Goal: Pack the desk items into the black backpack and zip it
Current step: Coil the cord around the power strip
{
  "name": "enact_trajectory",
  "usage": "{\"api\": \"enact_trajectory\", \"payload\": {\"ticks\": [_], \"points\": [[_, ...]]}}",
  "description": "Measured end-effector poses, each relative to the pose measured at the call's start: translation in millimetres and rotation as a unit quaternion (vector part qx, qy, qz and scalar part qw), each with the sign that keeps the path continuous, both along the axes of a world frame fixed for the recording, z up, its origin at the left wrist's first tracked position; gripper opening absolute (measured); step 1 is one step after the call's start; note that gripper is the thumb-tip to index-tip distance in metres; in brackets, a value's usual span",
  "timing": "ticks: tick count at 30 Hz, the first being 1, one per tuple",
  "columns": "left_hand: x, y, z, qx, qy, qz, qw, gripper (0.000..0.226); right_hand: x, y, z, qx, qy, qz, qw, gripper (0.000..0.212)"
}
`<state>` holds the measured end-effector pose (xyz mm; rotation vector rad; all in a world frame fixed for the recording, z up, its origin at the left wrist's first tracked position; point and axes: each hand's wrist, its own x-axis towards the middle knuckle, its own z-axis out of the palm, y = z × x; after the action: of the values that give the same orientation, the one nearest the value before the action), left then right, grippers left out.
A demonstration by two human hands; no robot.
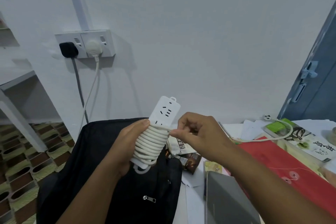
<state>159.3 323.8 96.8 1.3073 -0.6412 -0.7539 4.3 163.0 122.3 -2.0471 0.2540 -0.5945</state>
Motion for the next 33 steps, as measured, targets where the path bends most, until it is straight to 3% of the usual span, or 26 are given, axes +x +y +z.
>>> {"api": "enact_trajectory", "payload": {"ticks": [5,8,10,11,14,16,20,24,26,28,33], "points": [[-3.9,-1.4,-7.1,0.012,0.01,-0.027,1.0,0.056,2.9,-19.5,-19.6,0.02,0.167,0.057,0.984,0.08],[0.2,1.6,-6.8,0.037,-0.049,-0.076,0.995,0.047,5.9,-27.5,-23.8,-0.015,0.226,0.064,0.972,0.089],[4.3,2.7,-5.7,0.044,-0.11,-0.116,0.986,0.045,7.7,-35.1,-16.5,-0.062,0.262,0.075,0.96,0.083],[6.8,2.1,-4.8,0.06,-0.151,-0.139,0.977,0.049,9.3,-38.6,-13.2,-0.133,0.288,0.082,0.945,0.071],[5.8,-4.6,4.5,0.149,-0.296,-0.224,0.917,0.037,21.6,-39.7,-8.4,-0.402,0.324,0.082,0.853,0.026],[1.8,-13.1,16.0,0.201,-0.353,-0.254,0.878,0.023,28.5,-38.7,-8.1,-0.38,0.343,0.087,0.855,0.011],[-1.4,-25.8,25.3,0.284,-0.403,-0.288,0.821,0.02,32.4,-44.6,11.9,-0.279,0.376,0.13,0.874,0.006],[-2.9,-36.3,18.7,0.361,-0.421,-0.315,0.77,0.033,35.1,-34.7,21.9,-0.308,0.378,0.109,0.866,0.036],[-6.2,-42.1,12.9,0.384,-0.421,-0.332,0.752,0.044,33.5,-24.7,26.2,-0.323,0.361,0.105,0.869,0.039],[-8.3,-46.0,5.7,0.384,-0.412,-0.336,0.755,0.053,27.8,-17.5,34.6,-0.298,0.332,0.111,0.888,0.03],[3.1,-44.6,-18.8,0.304,-0.375,-0.244,0.841,0.044,7.7,-13.6,25.2,-0.181,0.254,0.09,0.946,0.042]]}}
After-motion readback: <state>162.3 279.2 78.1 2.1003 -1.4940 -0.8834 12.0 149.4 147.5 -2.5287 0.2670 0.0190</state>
